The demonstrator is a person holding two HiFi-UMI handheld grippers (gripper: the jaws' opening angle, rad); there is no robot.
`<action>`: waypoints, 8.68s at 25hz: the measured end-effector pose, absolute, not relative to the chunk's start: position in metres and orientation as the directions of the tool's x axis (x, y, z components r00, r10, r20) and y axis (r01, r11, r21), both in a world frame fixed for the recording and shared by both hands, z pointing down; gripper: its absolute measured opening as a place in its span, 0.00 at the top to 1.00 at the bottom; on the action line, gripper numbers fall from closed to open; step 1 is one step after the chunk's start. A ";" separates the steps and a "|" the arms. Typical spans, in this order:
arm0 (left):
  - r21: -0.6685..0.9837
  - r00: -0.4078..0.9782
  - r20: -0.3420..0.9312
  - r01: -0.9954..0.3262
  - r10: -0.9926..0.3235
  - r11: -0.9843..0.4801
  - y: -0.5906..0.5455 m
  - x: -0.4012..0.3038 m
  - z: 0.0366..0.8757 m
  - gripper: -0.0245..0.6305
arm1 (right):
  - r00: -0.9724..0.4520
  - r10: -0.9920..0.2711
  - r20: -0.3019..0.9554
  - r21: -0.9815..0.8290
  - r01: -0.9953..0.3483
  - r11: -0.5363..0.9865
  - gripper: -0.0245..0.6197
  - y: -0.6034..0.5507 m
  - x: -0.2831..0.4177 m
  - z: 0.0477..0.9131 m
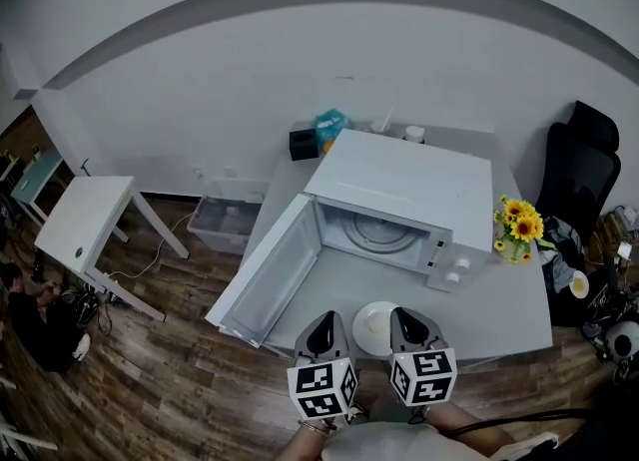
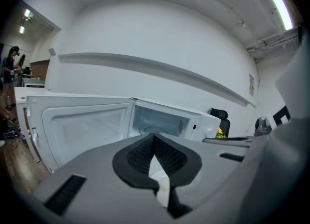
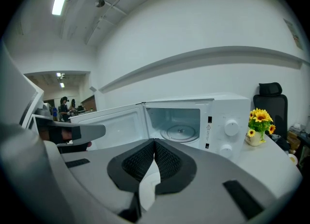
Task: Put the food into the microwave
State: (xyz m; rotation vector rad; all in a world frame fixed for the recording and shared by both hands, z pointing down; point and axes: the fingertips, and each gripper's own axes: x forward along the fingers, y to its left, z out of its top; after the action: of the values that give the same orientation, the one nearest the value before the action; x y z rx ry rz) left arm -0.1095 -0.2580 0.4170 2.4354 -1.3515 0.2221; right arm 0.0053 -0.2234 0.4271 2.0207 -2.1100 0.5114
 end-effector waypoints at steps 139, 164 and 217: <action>0.414 0.574 0.466 -0.814 -0.674 -0.407 -0.436 -0.047 0.546 0.87 | 0.092 -0.886 0.454 -0.360 -0.891 -0.277 0.87 -0.374 0.089 0.541; 0.382 0.593 0.424 -0.802 -0.685 -0.459 -0.503 -0.018 0.558 0.87 | 0.251 -0.884 0.395 -0.392 -0.824 -0.409 0.88 -0.422 0.111 0.549; 0.349 0.590 0.353 -0.803 -0.726 -0.483 -0.491 -0.015 0.556 0.95 | 0.309 -0.866 0.393 -0.234 -0.877 -0.419 0.88 -0.414 0.111 0.551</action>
State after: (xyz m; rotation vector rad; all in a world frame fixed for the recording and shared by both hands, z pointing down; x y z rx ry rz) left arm -0.0155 -0.4911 0.5559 2.3414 -1.2173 0.2148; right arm 0.1108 -0.4139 0.5510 2.5222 -1.6805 0.7328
